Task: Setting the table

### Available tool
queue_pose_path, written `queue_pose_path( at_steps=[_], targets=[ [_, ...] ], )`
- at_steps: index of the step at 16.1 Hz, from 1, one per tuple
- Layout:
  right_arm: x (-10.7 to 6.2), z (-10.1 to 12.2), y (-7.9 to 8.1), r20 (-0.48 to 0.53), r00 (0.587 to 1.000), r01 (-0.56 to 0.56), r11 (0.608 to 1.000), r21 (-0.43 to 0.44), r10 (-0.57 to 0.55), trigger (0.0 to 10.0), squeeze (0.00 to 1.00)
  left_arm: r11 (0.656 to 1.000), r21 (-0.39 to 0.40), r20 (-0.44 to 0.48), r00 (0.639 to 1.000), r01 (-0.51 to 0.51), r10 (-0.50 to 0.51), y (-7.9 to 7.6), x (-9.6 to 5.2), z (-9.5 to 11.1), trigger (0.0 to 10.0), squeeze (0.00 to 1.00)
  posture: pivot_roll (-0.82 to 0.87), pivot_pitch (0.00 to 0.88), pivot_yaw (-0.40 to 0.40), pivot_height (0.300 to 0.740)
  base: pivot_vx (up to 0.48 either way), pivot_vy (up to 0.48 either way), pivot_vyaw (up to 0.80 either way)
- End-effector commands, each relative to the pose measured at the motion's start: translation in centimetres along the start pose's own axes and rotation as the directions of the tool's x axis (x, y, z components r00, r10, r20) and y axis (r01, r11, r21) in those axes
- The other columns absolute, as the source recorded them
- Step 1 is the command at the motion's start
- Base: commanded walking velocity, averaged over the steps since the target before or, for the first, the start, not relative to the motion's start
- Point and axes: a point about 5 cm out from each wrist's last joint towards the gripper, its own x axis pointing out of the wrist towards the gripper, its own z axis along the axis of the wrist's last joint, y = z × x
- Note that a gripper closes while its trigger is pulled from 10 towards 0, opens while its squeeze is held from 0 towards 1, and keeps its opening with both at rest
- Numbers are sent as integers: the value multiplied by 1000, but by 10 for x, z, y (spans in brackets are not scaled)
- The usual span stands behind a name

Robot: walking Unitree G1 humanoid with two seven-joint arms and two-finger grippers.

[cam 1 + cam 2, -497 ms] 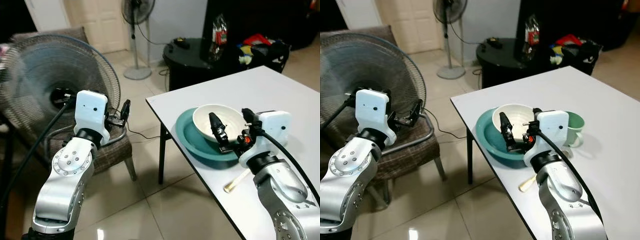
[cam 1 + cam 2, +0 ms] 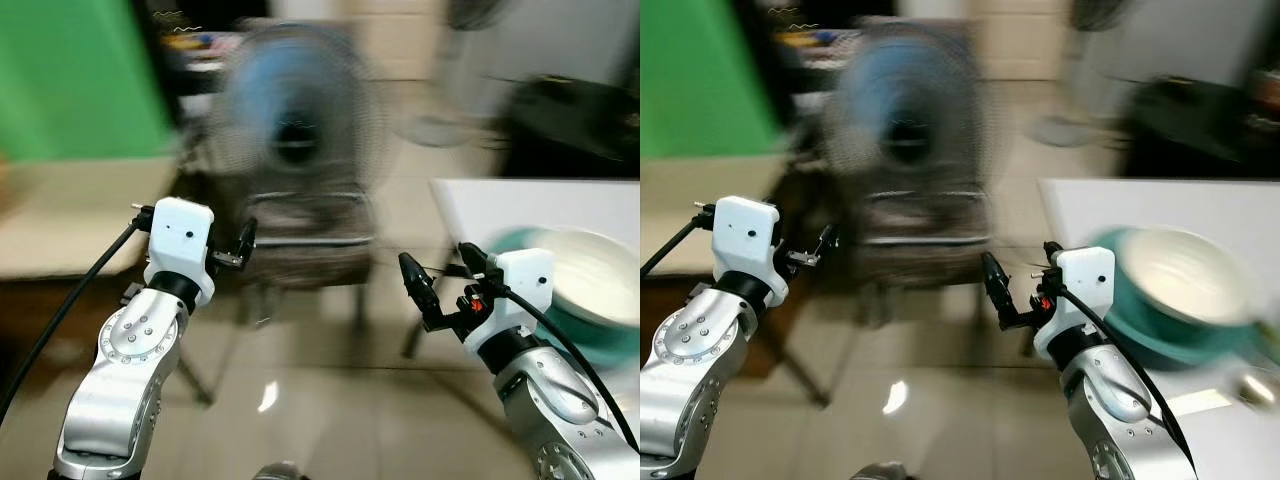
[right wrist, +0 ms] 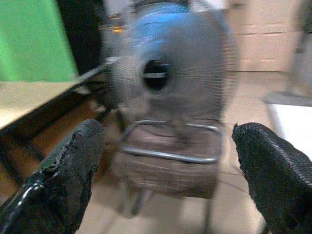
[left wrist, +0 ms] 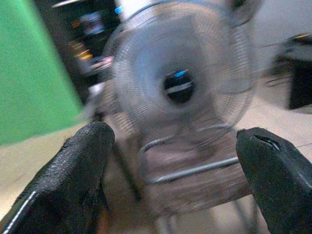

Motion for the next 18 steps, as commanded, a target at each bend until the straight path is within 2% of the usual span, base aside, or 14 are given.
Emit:
queue_pose_path(
  at_steps=[1, 4, 5, 9, 11, 12, 14, 15, 16, 18],
  targets=[
    [0, -2, -3, -1, 1000, 16, 1000, -1, -16, 10000, 0, 1000, 14, -8, 1000, 8, -8, -1, 0, -2, 10000, 0, 93, 0, 84, 740, 0, 0, 800],
    [-2, -3, -12, -1, 997, 81, 996, -29, -81, 10000, 0, 1000, 19, -15, 1000, 11, -11, -1, 0, -5, 10000, 0, 93, 0, 85, 740, 0, 0, 800],
    [0, -4, -19, -2, 989, 147, 987, -65, -147, 10000, 0, 1000, 18, -17, 1000, 17, -17, -3, 0, -5, 10000, 0, 98, 0, 82, 740, 0, 0, 0],
    [2, -5, -28, -4, 962, 272, 962, -15, -272, 10000, 0, 999, 9, -26, 999, 31, -31, -5, 1, -6, 10000, 0, 95, 0, 83, 740, 0, 0, 0],
    [1, -1, -38, 42, 933, 359, 931, -60, -357, 10000, 0, 999, 9, -36, 999, 34, -33, -5, 2, -7, 10000, 0, 85, 0, 86, 740, 0, 328, 0],
    [1, 3, -37, 70, 942, 331, 943, -30, -328, 10000, 0, 999, 7, -36, 999, 37, -37, -5, 2, -7, 10000, 0, 74, 0, 92, 740, 0, 330, 0],
    [-1, 8, -42, 128, 907, 400, 916, 31, -401, 10000, 0, 999, 6, -42, 998, 36, -36, -4, 4, -8, 10000, 0, 65, 0, 94, 740, 0, 330, 0],
    [0, 5, -39, 96, 921, 372, 926, 66, -377, 10000, 0, 999, 5, -43, 998, 35, -35, -4, 4, -9, 10000, 0, 59, 0, 96, 740, 0, 334, 0],
    [2, -1, -32, 42, 955, 289, 952, 102, -294, 10000, 0, 999, 2, -44, 998, 35, -35, -4, 5, -9, 10000, 0, 59, 0, 95, 740, 0, 334, 0],
    [3, -6, -30, 9, 961, 276, 958, 83, -277, 10000, 0, 999, -4, -42, 998, 36, -36, -5, 5, -8, 10000, 0, 66, 0, 94, 740, 0, 343, 0]
  ],
)
